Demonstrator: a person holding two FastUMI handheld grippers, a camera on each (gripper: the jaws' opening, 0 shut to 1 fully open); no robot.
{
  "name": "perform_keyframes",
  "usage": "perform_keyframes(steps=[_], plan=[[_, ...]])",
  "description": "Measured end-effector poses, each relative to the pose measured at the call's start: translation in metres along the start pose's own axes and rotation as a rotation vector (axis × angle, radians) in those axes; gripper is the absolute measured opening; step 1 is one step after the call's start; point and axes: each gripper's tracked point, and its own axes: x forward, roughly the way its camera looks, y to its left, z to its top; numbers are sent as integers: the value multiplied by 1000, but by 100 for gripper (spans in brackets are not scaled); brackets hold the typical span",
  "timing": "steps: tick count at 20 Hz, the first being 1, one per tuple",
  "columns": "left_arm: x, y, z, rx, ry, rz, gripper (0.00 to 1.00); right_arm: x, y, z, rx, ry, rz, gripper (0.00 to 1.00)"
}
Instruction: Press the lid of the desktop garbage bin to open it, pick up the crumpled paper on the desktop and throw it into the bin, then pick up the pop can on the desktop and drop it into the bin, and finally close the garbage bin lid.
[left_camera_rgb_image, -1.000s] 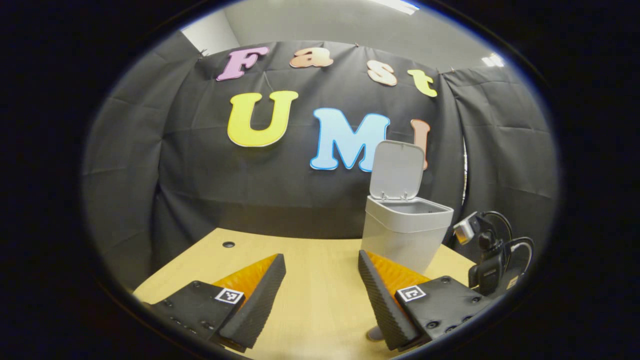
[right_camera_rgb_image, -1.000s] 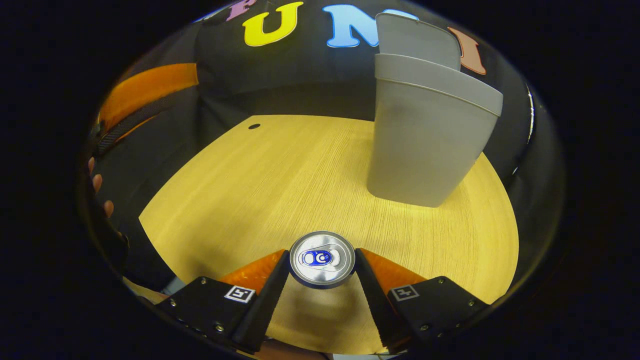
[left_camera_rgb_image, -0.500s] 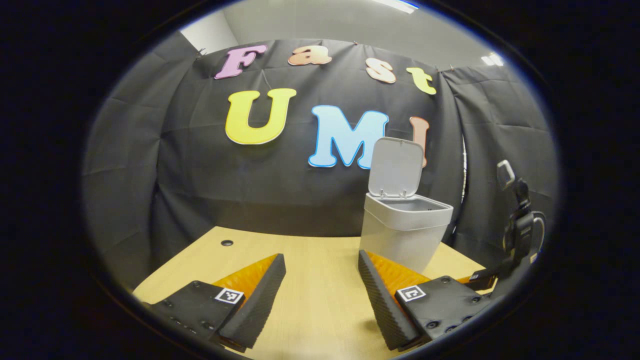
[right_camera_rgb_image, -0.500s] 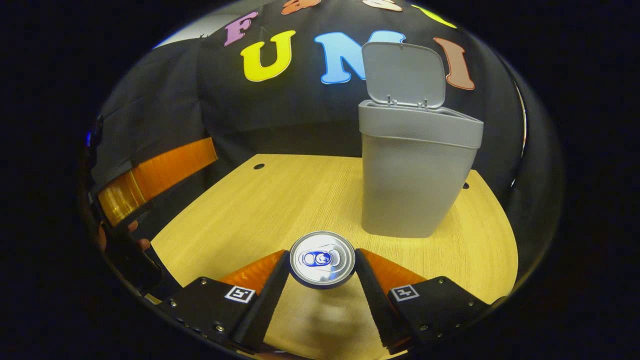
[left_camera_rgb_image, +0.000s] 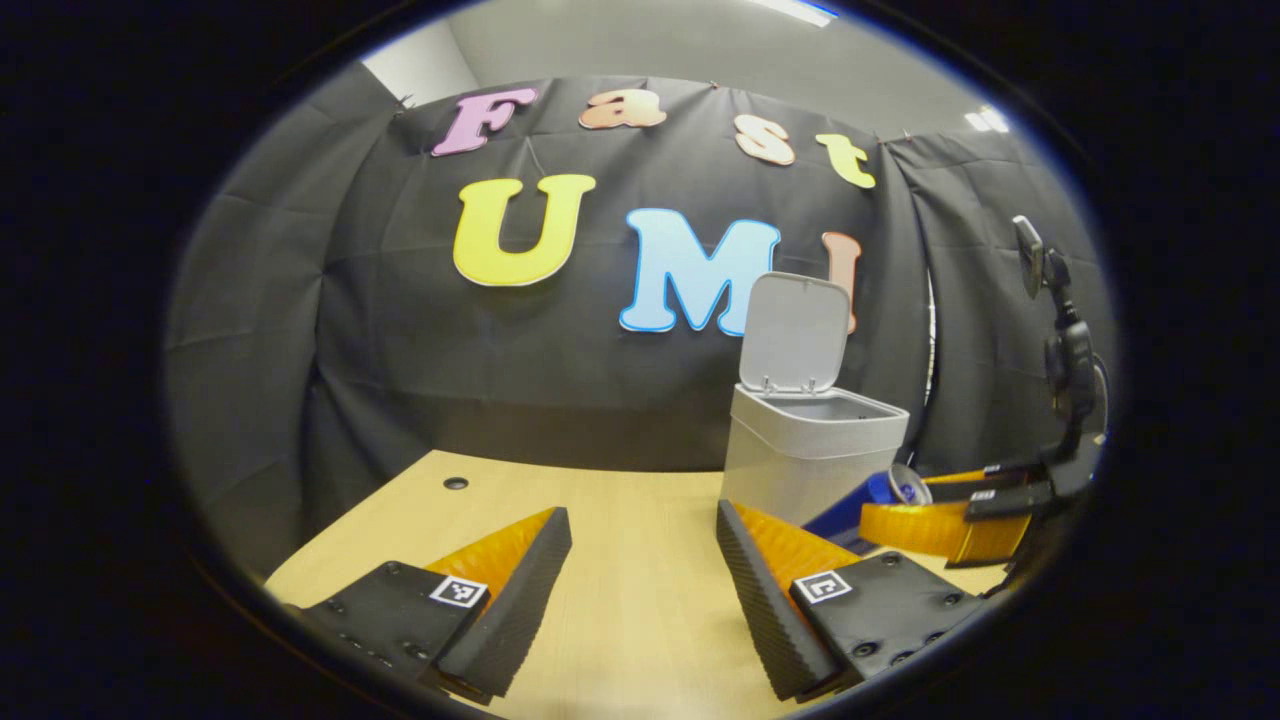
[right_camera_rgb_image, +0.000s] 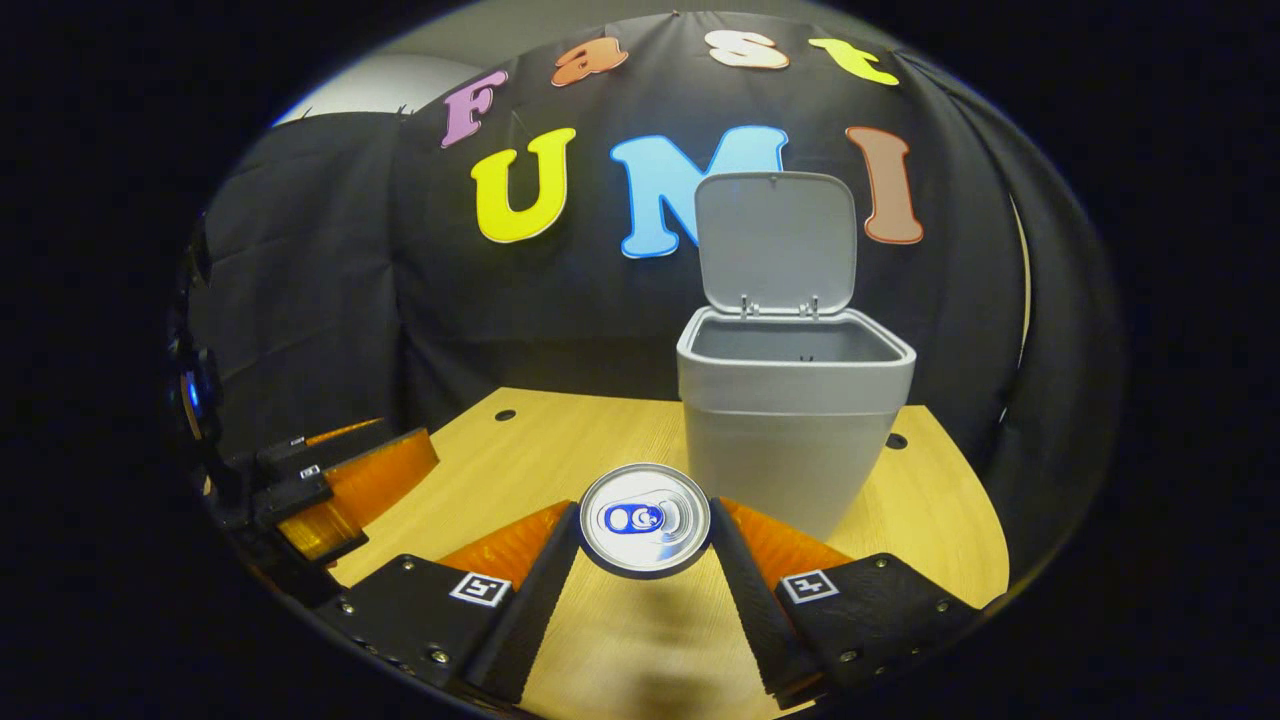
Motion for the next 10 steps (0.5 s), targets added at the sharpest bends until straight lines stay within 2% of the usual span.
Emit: perform_keyframes(steps=[10], plan=[[-4,-2,-3,-3,6,-5,96,-6,-18,64,-78,-158,-52,83]])
